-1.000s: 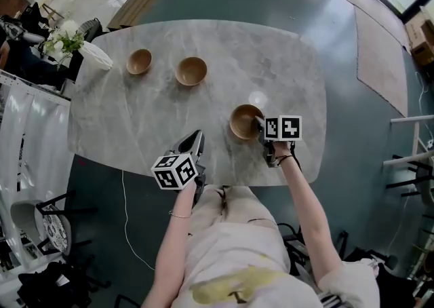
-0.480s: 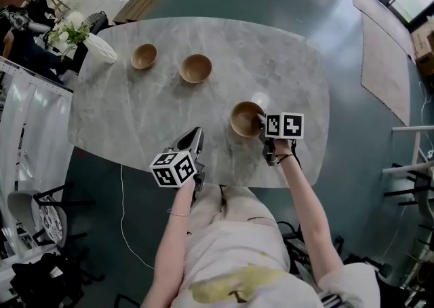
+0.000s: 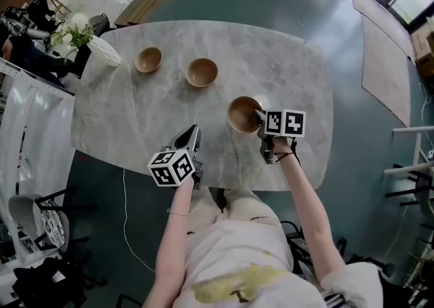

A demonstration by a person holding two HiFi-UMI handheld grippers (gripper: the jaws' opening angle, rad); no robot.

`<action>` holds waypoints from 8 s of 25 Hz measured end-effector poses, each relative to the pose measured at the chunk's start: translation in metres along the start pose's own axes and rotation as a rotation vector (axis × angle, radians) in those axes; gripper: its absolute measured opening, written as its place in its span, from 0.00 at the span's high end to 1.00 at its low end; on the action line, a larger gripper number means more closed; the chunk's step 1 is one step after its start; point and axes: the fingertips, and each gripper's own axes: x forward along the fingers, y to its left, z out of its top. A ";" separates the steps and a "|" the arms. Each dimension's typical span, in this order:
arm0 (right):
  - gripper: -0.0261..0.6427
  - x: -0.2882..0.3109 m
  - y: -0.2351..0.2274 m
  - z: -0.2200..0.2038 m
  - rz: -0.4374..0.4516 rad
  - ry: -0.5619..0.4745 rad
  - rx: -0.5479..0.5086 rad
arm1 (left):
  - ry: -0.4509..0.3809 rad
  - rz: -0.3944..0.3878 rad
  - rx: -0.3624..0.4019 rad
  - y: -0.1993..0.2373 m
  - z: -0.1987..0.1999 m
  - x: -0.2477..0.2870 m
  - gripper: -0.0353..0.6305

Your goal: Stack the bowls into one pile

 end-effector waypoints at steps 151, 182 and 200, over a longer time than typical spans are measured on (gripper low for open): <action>0.76 0.324 0.255 0.145 -0.002 -0.083 -0.028 | 0.078 -0.092 -0.061 0.285 0.172 0.048 0.95; 0.92 0.295 0.252 0.151 0.003 -0.091 -0.047 | 0.057 -0.099 -0.055 0.262 0.172 0.040 0.95; 0.92 0.193 0.203 0.148 -0.010 -0.201 0.007 | 0.056 -0.174 -0.017 0.190 0.155 0.036 0.95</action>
